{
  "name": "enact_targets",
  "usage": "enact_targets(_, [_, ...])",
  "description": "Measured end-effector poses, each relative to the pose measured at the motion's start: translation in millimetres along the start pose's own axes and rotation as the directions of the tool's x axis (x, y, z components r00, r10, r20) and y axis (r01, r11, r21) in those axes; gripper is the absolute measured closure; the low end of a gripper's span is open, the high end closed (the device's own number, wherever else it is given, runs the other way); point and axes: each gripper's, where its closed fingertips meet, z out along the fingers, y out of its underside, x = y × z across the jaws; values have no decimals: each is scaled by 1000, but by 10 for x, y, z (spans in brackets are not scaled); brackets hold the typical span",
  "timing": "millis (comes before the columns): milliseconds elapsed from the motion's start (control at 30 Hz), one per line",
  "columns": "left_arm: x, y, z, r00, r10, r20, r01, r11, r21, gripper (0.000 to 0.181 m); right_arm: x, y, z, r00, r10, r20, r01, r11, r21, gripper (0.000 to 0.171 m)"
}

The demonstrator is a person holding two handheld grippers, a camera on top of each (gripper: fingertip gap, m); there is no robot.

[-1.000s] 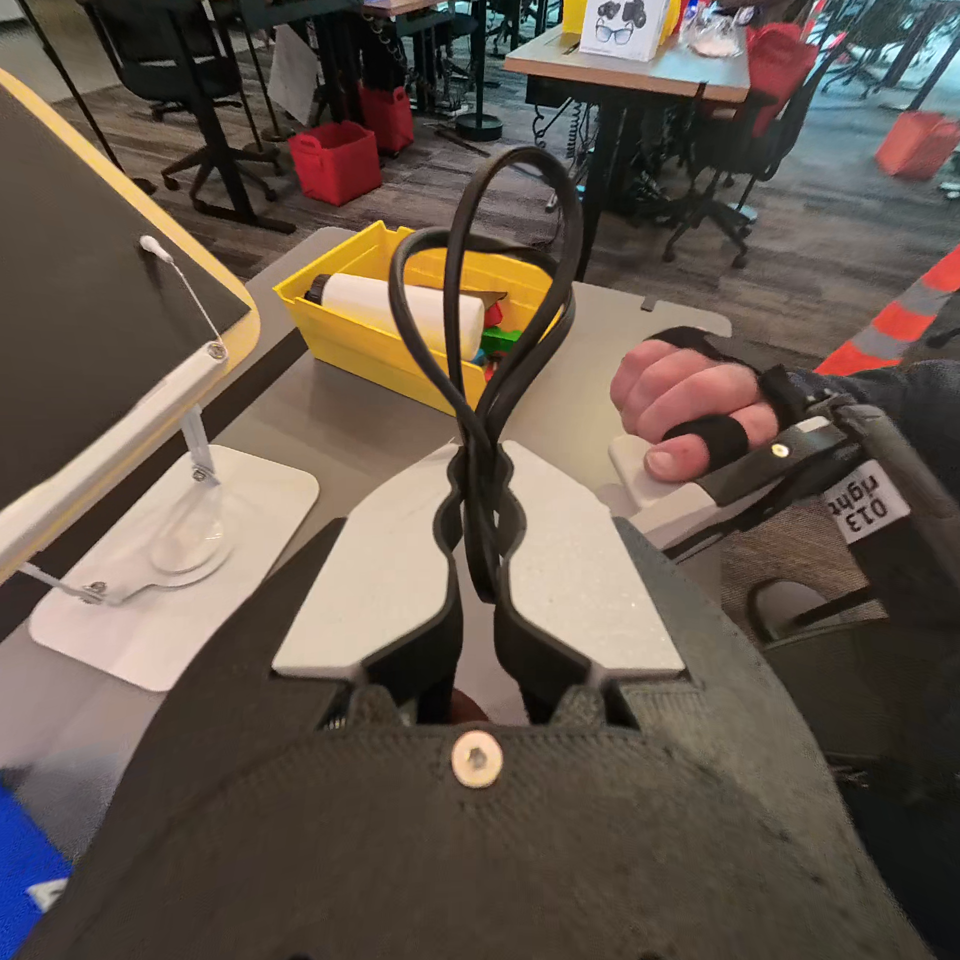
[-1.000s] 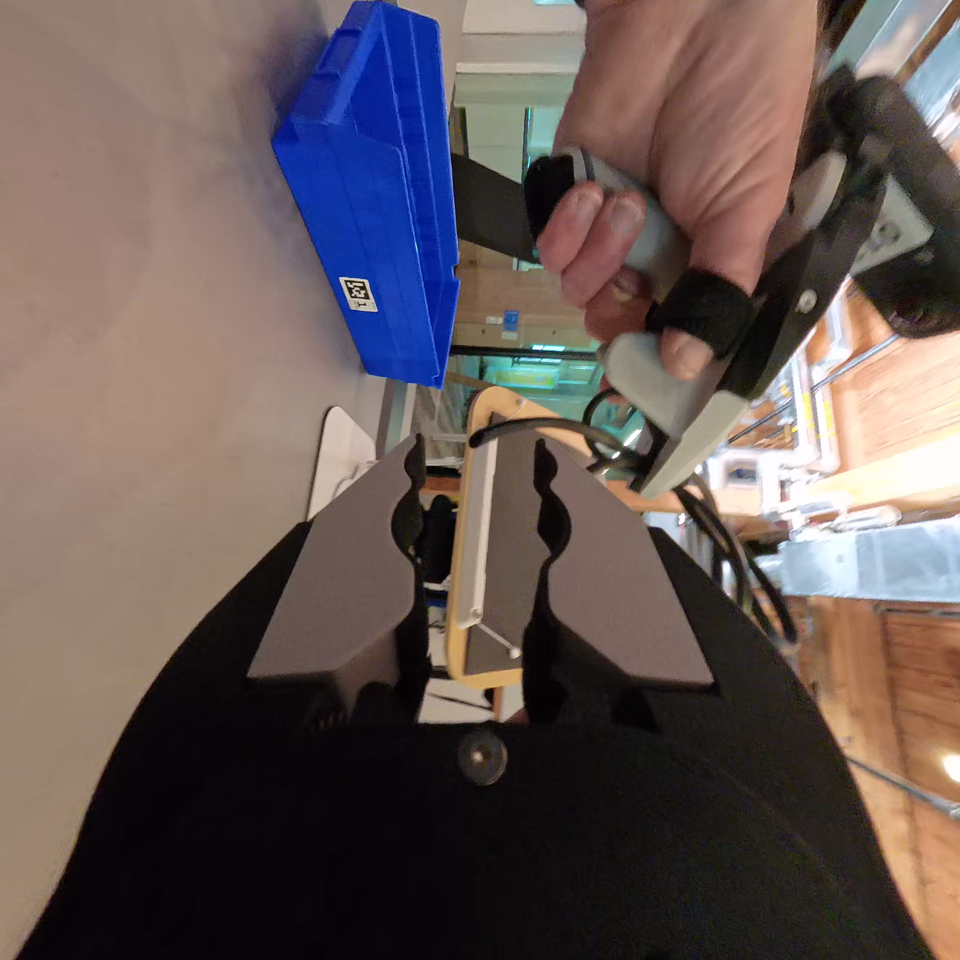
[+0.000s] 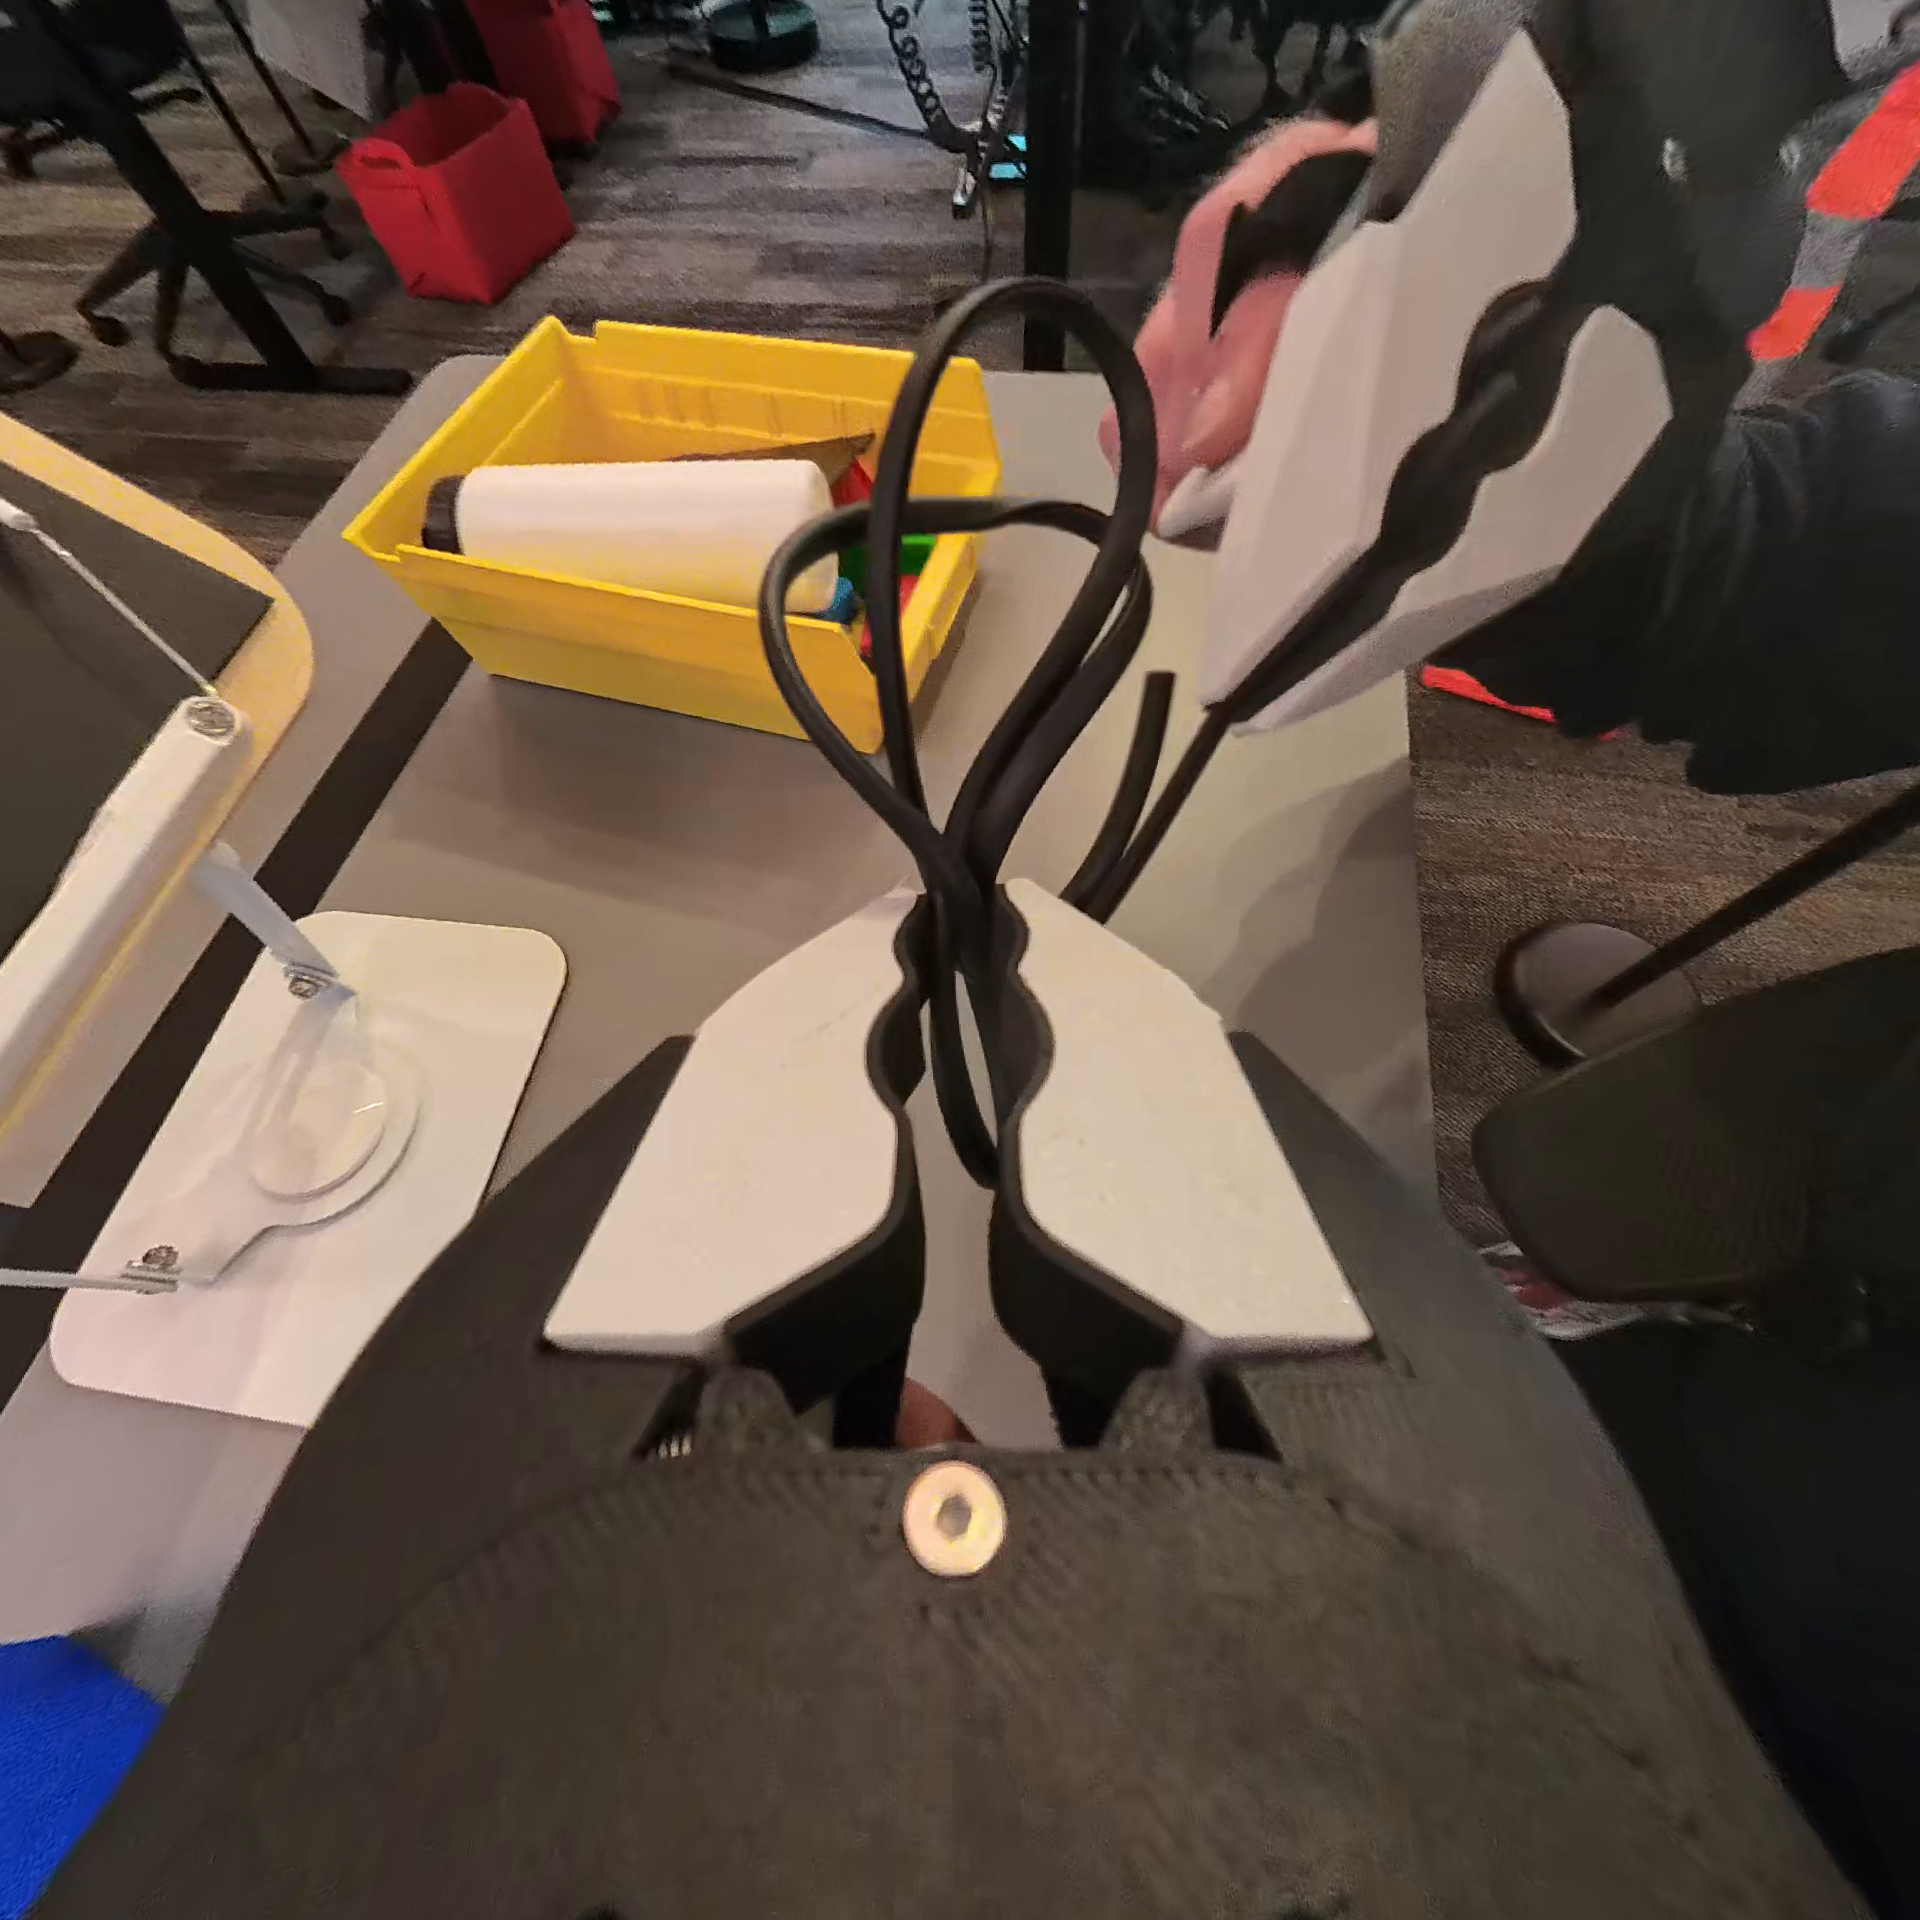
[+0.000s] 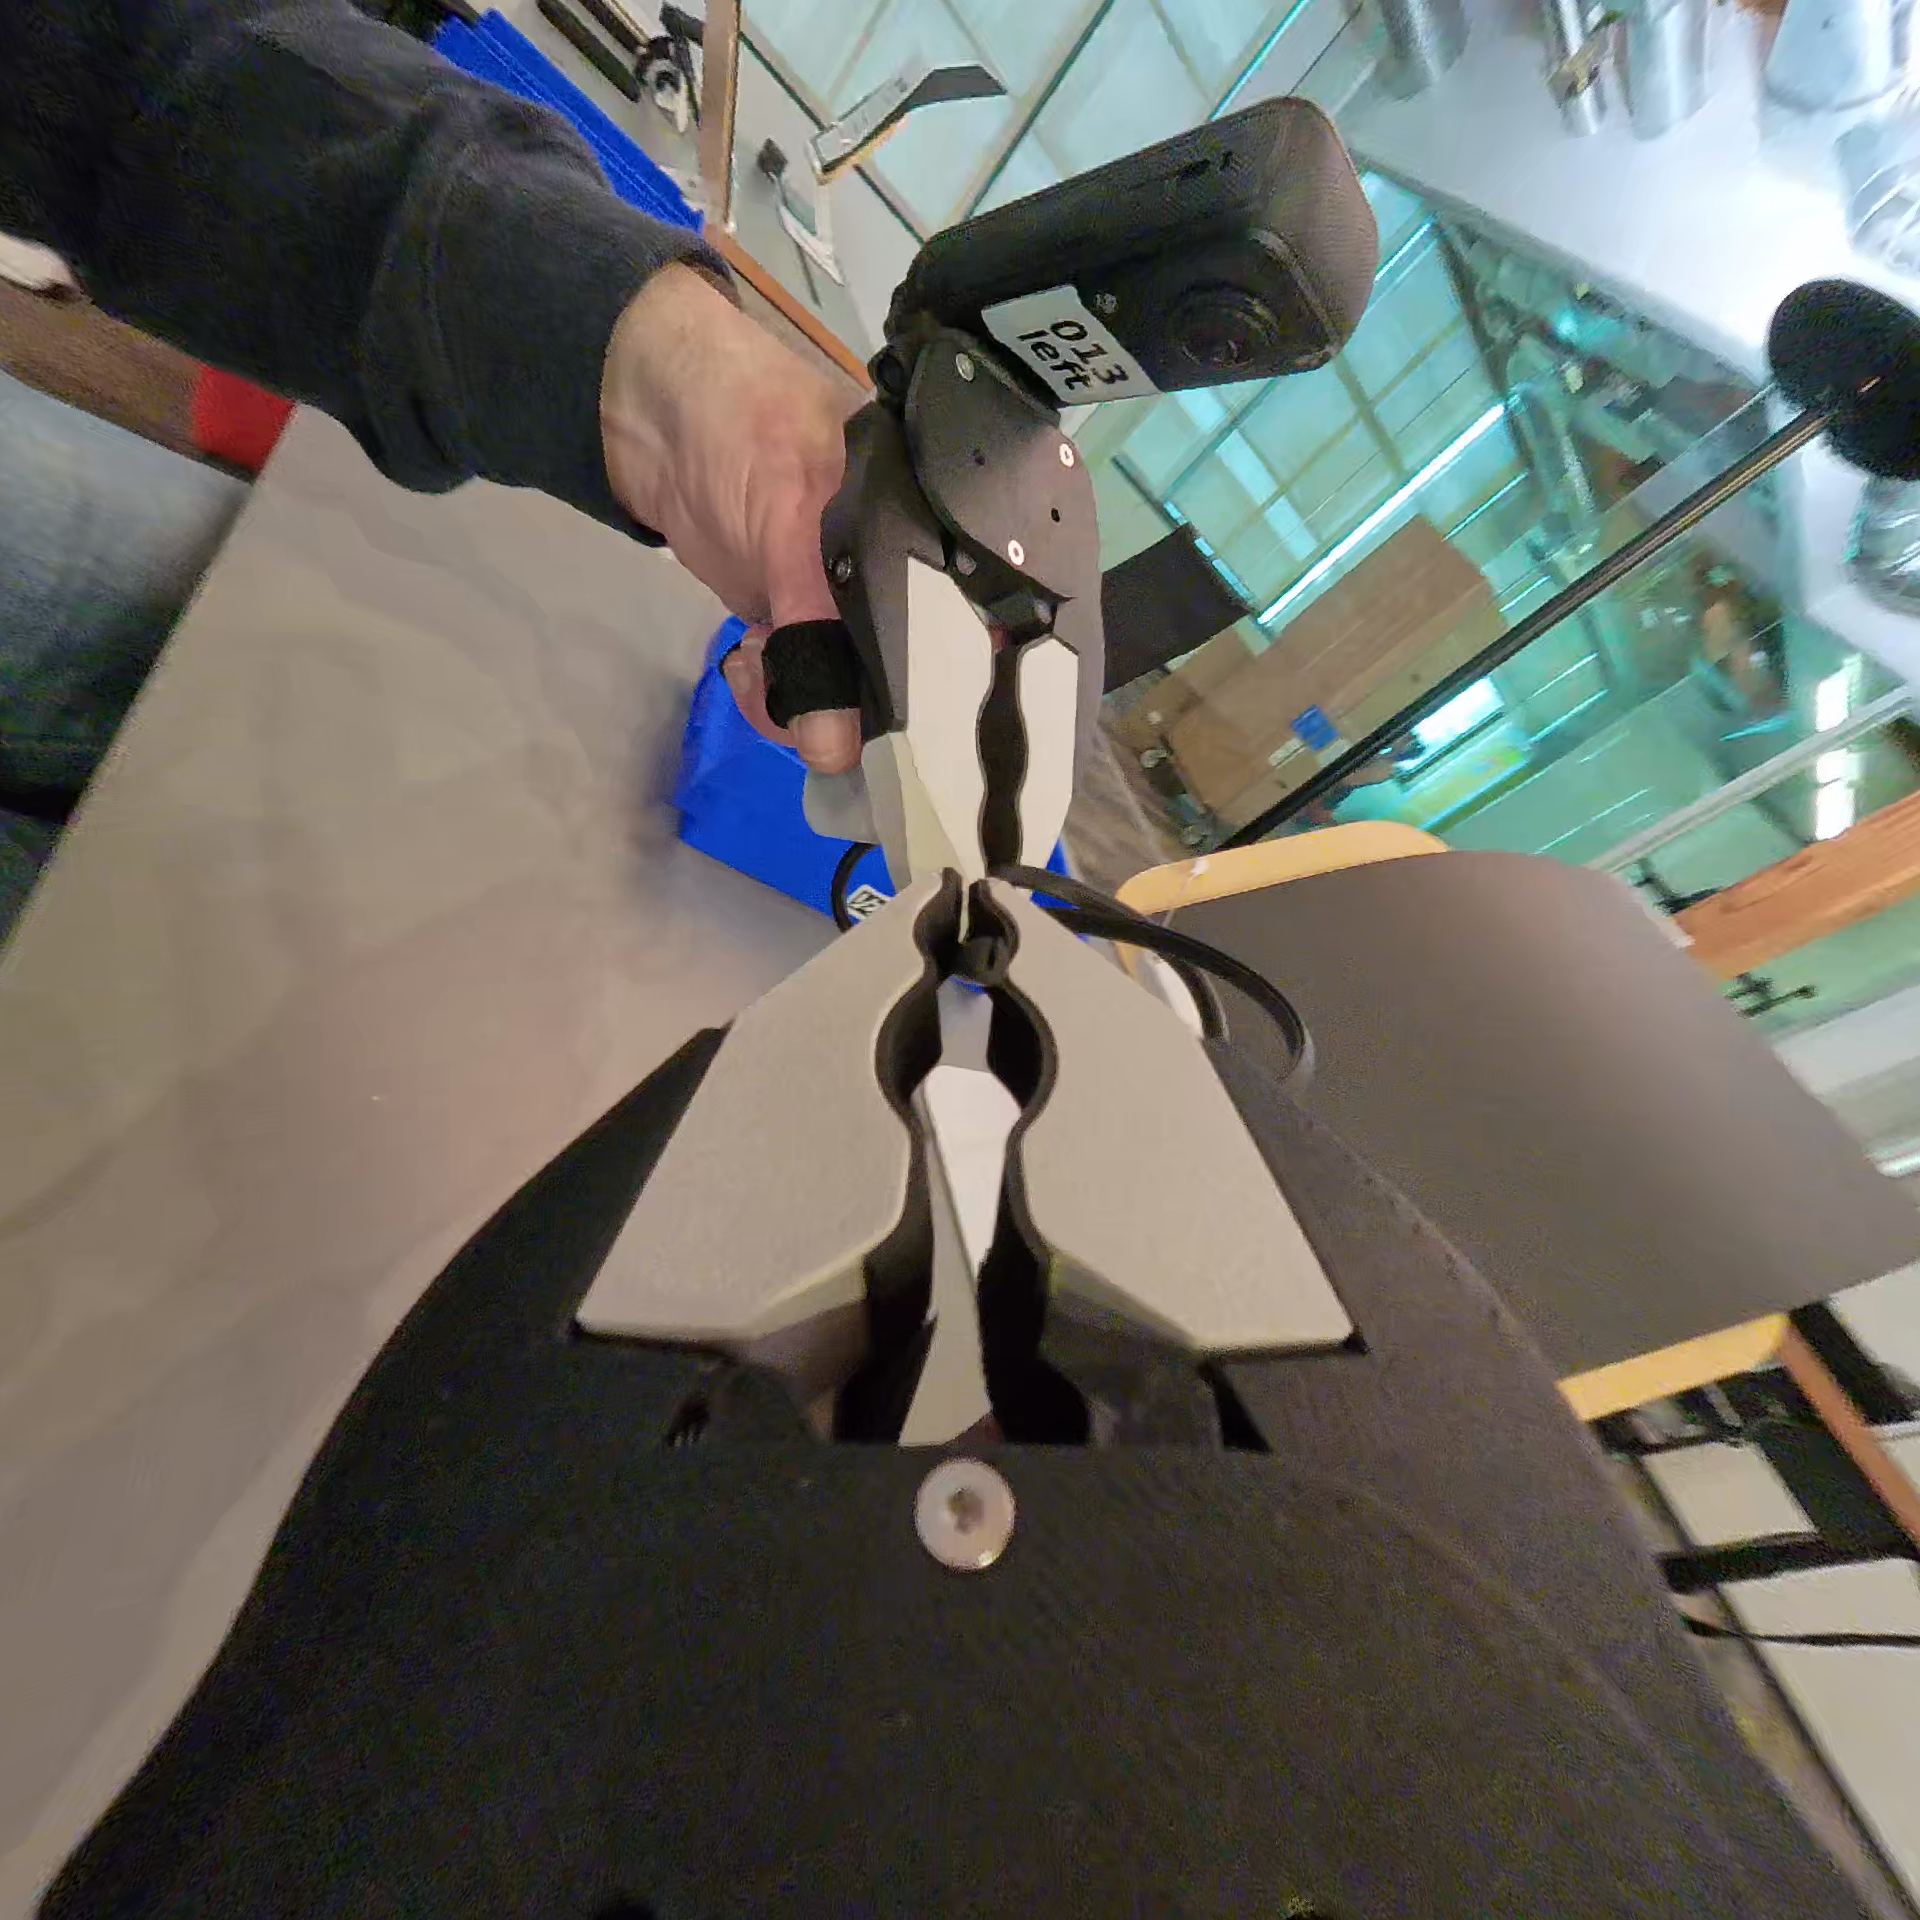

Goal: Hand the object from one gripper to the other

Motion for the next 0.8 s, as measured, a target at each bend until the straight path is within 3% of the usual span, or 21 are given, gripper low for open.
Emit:
enact_targets(100, [83, 94, 71, 999, 7, -44, -10, 996, -86, 173, -53, 48, 42, 994, -102, 40, 106, 989, -108, 171])
enact_targets(200, [221, 252, 166, 992, 43, -118, -66, 978, -199, 173, -195, 46, 91, 970, -166, 180, 200, 962, -188, 171])
enact_targets(300, [337, 359, 207, 979, 126, -163, -170, 942, -289, 172, -318, 79, 104, 934, -115, 338, 197, 956, -219, 171])
enact_targets(400, [487, 391, 223, 946, 236, -223, -297, 905, -305, 173, -368, 117, 113, 892, 30, 450, 65, 979, -195, 171])
enact_targets(533, [529, 395, 222, 883, 411, -226, -464, 835, -297, 173, -417, 169, 123, 781, 295, 551, -238, 956, -173, 171])
enact_targets(633, [522, 392, 212, 808, 551, -207, -589, 756, -285, 173, -445, 145, 97, 638, 449, 626, -482, 867, -130, 171])
enact_targets(733, [561, 329, 189, 781, 596, -184, -624, 752, -213, 173, -423, 92, 35, 507, 508, 697, -672, 739, -50, 171])
enact_targets(800, [606, 273, 184, 780, 603, -168, -625, 769, -135, 173, -394, 42, 13, 476, 507, 719, -754, 656, 37, 171])
